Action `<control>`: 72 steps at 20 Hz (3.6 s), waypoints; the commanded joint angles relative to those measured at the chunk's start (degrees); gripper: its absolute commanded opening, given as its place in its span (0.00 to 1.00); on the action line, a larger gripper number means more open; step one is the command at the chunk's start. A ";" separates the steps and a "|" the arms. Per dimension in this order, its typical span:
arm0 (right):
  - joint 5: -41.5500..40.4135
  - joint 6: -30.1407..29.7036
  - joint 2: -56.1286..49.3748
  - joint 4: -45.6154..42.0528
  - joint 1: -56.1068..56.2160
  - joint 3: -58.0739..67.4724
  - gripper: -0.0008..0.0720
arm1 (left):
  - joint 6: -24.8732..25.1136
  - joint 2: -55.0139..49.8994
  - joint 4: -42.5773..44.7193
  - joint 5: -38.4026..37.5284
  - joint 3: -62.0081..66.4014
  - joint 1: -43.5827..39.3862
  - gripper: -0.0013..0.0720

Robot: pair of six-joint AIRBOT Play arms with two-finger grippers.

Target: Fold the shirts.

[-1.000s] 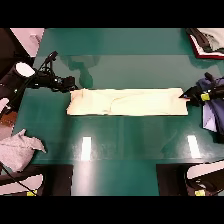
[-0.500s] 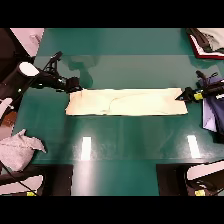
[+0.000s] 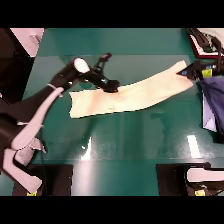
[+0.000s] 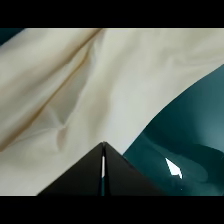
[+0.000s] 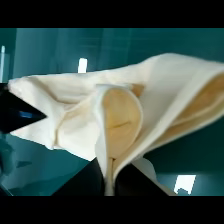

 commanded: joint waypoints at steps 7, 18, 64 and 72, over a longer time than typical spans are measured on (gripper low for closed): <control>3.28 7.80 -4.98 0.96 17.49 22.69 0.02 | -2.49 -13.94 0.74 2.29 11.76 -4.59 0.05; -0.68 6.23 -12.35 0.96 30.34 28.15 0.02 | -4.46 -0.35 12.13 -5.25 12.09 7.23 0.05; -7.82 0.76 -26.16 4.33 30.49 9.88 0.03 | -2.99 20.46 17.27 -22.53 11.87 25.70 0.05; -12.83 5.29 -6.05 -9.73 -4.07 0.76 0.03 | -2.97 20.24 14.97 -16.11 11.87 18.88 0.05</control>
